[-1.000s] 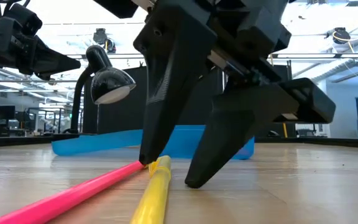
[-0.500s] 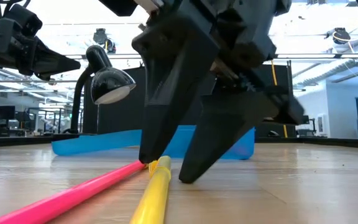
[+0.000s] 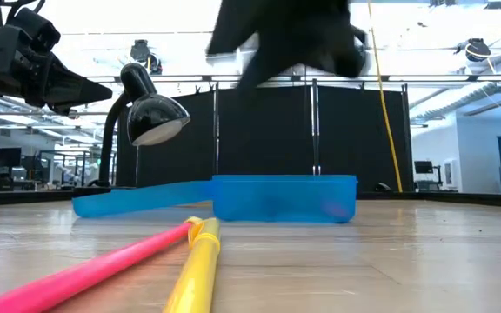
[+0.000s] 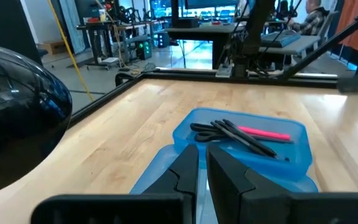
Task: Pick & place school supplies into a supply box
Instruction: Put the yellow pen into the blue box
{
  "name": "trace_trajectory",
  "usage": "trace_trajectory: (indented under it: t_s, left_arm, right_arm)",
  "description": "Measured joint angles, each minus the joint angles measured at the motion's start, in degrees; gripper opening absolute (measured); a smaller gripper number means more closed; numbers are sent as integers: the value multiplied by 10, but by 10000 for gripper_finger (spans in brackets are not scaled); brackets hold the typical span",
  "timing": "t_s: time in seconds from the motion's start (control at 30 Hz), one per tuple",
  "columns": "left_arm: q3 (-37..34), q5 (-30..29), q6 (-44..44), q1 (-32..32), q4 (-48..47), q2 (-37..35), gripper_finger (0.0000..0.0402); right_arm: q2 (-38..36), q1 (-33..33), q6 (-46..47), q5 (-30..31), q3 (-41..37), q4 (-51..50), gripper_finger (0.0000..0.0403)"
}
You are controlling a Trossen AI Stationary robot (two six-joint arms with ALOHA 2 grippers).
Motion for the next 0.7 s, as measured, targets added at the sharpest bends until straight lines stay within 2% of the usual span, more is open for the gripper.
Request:
trace_trajectory:
  t_s: [0.07,0.2,0.33,0.43,0.57,0.7]
  left_arm:
    - [0,0,-2,0,-1,0,37]
    - [0,0,-2,0,-3,0,37]
    - [0,2,-1,0,-18,0,37]
    - [0,-1,3,0,-17,0,37]
    - [0,-2,2,0,-19,0,37]
    - [0,-2,1,0,-39,0,37]
  right_arm:
    - [-22,-1,-62,26,1,-3,105]
    - [-51,-1,-253,26,1,2,96]
    - [-72,-42,-274,22,1,-35,85]
    - [-83,-88,-312,25,2,-105,67]
    - [-83,-131,-435,-29,1,-167,29]
    - [-73,-153,-542,-85,2,-170,3]
